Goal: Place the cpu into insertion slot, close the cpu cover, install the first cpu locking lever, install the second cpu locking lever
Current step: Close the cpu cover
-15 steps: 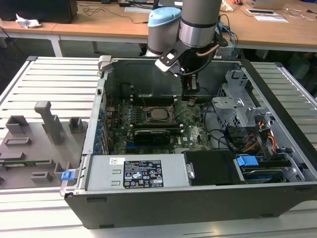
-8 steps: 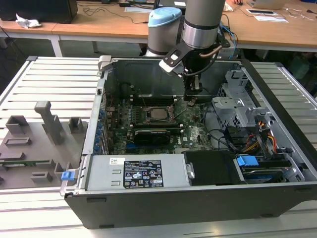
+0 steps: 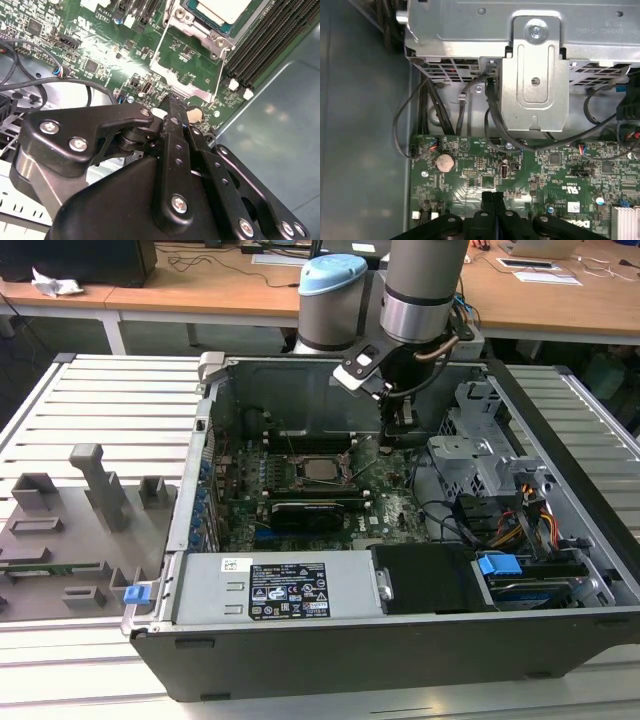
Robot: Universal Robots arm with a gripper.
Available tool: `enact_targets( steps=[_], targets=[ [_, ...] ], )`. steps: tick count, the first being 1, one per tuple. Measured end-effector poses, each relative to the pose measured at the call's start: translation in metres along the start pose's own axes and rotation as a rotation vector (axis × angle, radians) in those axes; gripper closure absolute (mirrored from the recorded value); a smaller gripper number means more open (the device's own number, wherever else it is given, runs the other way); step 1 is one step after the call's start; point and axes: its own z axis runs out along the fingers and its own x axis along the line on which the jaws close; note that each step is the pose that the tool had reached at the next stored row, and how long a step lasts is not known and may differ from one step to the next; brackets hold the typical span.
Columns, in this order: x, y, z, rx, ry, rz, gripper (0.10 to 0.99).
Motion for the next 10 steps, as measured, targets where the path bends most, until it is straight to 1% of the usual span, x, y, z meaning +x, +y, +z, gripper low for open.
enact_targets(
  steps=[3, 6, 8, 10],
  targets=[
    [0.0, 0.0006, 0.0043, 0.0, -0.0001, -0.001, 0.98],
    [-0.0001, -0.0001, 0.0054, 0.0, 0.0001, -0.002, 0.98],
    [0.0001, -0.004, 0.0054, 0.0, 0.0003, -0.003, 0.98],
    [0.0002, -0.0105, 0.0052, 0.0, 0.0004, -0.003, 0.98]
  ],
)
